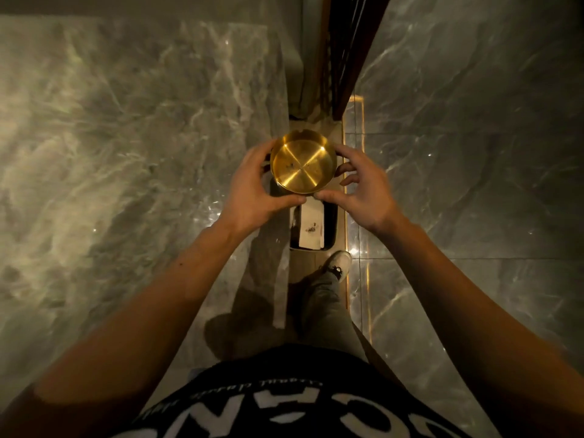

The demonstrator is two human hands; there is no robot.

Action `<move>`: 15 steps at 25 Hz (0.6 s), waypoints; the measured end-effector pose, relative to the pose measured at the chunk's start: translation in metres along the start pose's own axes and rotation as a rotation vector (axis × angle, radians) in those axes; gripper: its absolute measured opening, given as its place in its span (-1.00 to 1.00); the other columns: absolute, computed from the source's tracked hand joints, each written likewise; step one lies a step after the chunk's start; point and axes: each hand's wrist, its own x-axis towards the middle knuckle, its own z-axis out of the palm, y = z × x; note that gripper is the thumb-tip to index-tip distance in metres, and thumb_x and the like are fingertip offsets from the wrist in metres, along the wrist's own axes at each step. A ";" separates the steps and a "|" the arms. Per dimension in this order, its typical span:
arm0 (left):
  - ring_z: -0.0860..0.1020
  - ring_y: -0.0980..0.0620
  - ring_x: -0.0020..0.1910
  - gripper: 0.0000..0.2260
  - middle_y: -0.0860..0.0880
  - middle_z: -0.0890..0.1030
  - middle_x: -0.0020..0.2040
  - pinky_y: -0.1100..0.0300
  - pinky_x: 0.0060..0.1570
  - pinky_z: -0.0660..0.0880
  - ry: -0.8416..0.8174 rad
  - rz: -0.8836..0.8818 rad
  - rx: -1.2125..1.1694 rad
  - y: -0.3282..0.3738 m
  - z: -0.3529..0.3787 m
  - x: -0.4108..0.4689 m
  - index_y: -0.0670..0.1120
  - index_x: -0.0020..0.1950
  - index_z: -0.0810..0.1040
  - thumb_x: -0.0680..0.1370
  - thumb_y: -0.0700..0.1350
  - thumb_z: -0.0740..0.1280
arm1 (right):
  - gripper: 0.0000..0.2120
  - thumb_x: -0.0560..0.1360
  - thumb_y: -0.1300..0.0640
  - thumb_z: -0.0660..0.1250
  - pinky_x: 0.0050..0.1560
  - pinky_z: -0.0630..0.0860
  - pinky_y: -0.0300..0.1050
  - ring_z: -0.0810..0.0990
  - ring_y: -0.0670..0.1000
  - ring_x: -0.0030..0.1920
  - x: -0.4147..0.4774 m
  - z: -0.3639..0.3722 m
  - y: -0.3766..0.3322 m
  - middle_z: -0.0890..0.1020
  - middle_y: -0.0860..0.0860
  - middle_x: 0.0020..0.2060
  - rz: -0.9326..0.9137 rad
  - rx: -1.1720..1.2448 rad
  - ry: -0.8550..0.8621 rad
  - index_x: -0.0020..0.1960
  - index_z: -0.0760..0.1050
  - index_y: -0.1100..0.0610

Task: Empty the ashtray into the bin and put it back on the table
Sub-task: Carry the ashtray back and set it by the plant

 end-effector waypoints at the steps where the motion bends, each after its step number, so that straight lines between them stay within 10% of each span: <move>1: 0.46 0.32 0.24 -0.10 0.20 0.42 0.27 0.44 0.22 0.40 -0.003 0.007 -0.009 -0.005 -0.017 -0.007 0.06 0.45 0.33 0.17 0.18 0.59 | -0.18 0.27 0.03 0.59 0.07 0.56 -0.06 0.54 -0.05 0.10 -0.003 0.012 -0.015 0.49 0.03 0.28 0.002 -0.012 0.000 0.45 0.33 0.08; 10: 0.50 0.09 0.29 -0.06 0.02 0.49 0.36 0.20 0.31 0.45 0.040 0.053 -0.041 -0.036 -0.162 -0.064 0.00 0.45 0.36 0.14 0.19 0.61 | -0.21 0.27 0.02 0.59 -0.05 0.46 -0.44 0.52 -0.12 0.02 -0.016 0.126 -0.128 0.53 0.03 0.18 -0.027 -0.030 0.049 0.43 0.36 0.08; 15: 0.46 0.38 0.21 -0.11 0.18 0.47 0.28 0.46 0.22 0.39 0.078 0.042 -0.021 -0.042 -0.201 -0.088 0.04 0.44 0.36 0.18 0.09 0.64 | -0.22 0.28 -0.03 0.56 -0.03 0.39 -0.54 0.43 -0.36 0.05 -0.015 0.157 -0.155 0.42 -0.31 0.08 -0.040 0.000 0.015 0.43 0.33 -0.06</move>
